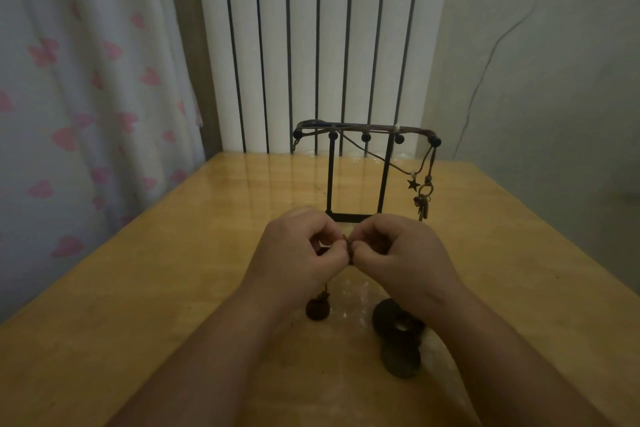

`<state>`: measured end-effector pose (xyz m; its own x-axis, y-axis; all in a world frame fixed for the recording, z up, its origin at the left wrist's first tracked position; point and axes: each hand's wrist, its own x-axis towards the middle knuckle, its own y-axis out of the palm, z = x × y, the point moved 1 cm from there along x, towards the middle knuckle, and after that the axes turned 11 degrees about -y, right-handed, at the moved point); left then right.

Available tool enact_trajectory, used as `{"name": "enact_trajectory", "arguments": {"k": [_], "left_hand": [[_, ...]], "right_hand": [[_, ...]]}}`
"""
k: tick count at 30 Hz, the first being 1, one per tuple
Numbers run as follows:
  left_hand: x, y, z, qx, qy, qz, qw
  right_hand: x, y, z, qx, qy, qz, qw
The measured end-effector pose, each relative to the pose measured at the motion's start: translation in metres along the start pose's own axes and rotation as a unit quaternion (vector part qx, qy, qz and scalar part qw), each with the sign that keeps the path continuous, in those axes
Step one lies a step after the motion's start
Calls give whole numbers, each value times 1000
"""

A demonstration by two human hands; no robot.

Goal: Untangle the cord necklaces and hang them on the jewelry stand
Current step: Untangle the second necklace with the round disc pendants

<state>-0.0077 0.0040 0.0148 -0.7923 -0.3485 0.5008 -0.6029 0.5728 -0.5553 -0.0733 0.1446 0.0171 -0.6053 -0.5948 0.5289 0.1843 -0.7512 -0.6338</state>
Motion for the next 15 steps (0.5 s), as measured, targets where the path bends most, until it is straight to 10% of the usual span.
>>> {"name": "enact_trajectory", "arguments": {"k": [15], "left_hand": [[2,-1,-2,93,16,29,995]], "right_hand": [[-1,0,4,-19,-14,4,1000]]}}
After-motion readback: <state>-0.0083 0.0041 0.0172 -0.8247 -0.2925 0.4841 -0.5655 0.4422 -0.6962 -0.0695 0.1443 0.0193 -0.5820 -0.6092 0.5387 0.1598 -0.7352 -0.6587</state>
